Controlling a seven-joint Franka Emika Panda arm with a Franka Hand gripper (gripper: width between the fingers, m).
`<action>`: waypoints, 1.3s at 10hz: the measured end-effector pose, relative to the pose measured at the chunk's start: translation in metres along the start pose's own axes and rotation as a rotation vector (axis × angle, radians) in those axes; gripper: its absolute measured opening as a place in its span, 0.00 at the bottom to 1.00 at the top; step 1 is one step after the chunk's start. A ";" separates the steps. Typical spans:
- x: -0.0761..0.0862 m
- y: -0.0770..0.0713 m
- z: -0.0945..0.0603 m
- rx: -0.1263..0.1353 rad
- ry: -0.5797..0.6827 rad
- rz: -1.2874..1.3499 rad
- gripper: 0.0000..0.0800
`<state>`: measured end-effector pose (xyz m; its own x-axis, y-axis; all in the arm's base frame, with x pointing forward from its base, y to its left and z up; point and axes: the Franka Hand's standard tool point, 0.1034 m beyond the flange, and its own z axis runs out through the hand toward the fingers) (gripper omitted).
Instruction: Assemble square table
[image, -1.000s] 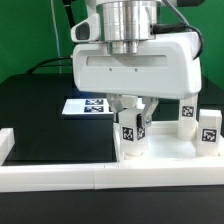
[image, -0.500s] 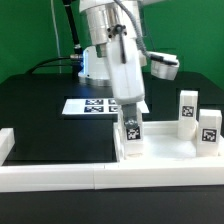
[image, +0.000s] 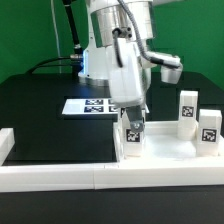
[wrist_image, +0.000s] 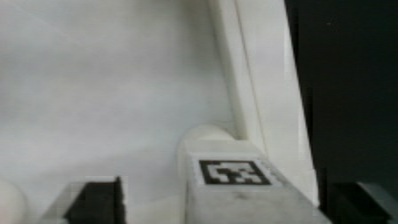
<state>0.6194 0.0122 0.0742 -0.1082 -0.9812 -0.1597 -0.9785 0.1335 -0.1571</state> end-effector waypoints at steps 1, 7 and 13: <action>0.006 0.002 0.001 -0.006 0.008 -0.212 0.77; 0.008 0.001 0.001 -0.054 0.032 -0.978 0.81; 0.000 -0.001 0.001 -0.071 0.040 -1.186 0.57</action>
Offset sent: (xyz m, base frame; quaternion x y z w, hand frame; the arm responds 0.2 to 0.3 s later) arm 0.0000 0.0000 0.0000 0.0000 0.0000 -0.1938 0.9810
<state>0.6205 0.0119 0.0737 0.8674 -0.4913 0.0796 -0.4793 -0.8677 -0.1321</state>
